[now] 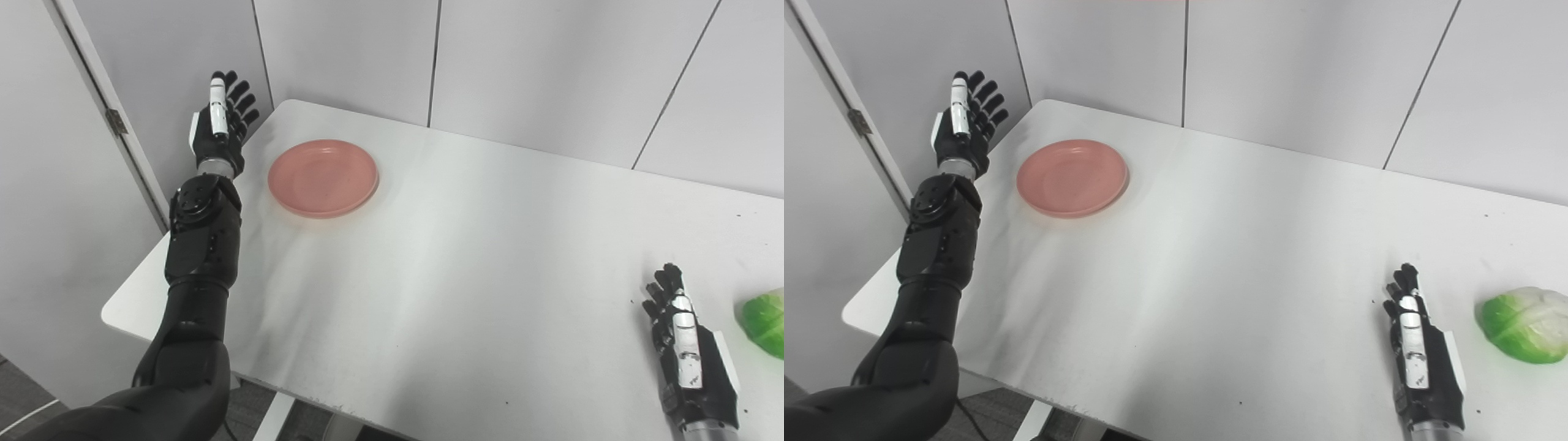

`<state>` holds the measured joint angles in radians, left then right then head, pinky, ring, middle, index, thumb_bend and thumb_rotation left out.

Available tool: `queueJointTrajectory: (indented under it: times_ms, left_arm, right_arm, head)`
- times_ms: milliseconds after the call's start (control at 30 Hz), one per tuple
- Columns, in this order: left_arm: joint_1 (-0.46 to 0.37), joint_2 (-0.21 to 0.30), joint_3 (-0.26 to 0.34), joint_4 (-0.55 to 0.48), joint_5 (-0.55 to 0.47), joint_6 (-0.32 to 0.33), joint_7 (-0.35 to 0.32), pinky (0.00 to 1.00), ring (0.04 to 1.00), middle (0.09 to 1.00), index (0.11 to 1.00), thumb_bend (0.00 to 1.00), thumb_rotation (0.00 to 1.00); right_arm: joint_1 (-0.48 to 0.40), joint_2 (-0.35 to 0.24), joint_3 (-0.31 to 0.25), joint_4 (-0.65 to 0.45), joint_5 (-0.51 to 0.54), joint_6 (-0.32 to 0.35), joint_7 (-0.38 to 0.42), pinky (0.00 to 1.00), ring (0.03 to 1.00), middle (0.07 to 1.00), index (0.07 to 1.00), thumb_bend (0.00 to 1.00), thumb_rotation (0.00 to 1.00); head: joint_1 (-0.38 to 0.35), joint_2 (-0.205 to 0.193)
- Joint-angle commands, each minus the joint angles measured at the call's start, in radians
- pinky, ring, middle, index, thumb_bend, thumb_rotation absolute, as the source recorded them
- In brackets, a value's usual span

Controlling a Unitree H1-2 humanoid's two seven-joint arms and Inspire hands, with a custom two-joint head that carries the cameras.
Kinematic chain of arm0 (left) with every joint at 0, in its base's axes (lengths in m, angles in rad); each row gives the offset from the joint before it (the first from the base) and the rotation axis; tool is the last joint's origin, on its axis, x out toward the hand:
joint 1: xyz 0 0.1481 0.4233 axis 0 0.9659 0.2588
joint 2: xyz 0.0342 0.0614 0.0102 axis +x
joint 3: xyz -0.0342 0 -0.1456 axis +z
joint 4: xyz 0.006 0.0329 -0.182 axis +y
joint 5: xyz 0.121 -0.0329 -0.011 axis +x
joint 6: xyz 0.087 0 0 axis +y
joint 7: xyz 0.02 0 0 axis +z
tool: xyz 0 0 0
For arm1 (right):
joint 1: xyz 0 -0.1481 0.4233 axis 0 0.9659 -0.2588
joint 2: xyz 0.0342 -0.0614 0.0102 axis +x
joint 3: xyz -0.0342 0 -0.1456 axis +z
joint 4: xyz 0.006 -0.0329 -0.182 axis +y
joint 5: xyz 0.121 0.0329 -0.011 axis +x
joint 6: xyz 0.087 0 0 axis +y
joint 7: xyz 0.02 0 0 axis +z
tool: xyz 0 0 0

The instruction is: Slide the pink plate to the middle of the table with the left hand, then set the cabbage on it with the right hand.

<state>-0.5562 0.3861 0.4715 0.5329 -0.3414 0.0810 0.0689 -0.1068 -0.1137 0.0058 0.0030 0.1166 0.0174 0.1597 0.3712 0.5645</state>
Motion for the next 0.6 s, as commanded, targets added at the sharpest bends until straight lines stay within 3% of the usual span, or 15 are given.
queueJointTrajectory:
  times_ms: [0,567]
  left_arm:
    - [-0.036,0.046,0.002,-0.001,0.002,-0.030,-0.005,0.87,0.883,0.889,0.882,0.46,1.00]
    - [-0.053,0.047,-0.007,0.212,0.009,-0.082,0.019,0.86,0.879,0.869,0.868,0.45,1.00]
  right_arm:
    - [-0.006,-0.004,-0.006,-0.003,0.010,-0.009,0.005,1.00,1.000,1.000,1.000,0.33,1.00]
    - [0.002,0.000,-0.004,-0.027,-0.001,0.009,-0.002,1.00,1.000,1.000,1.000,0.34,1.00]
  head:
    - [0.001,0.001]
    - [-0.005,0.010]
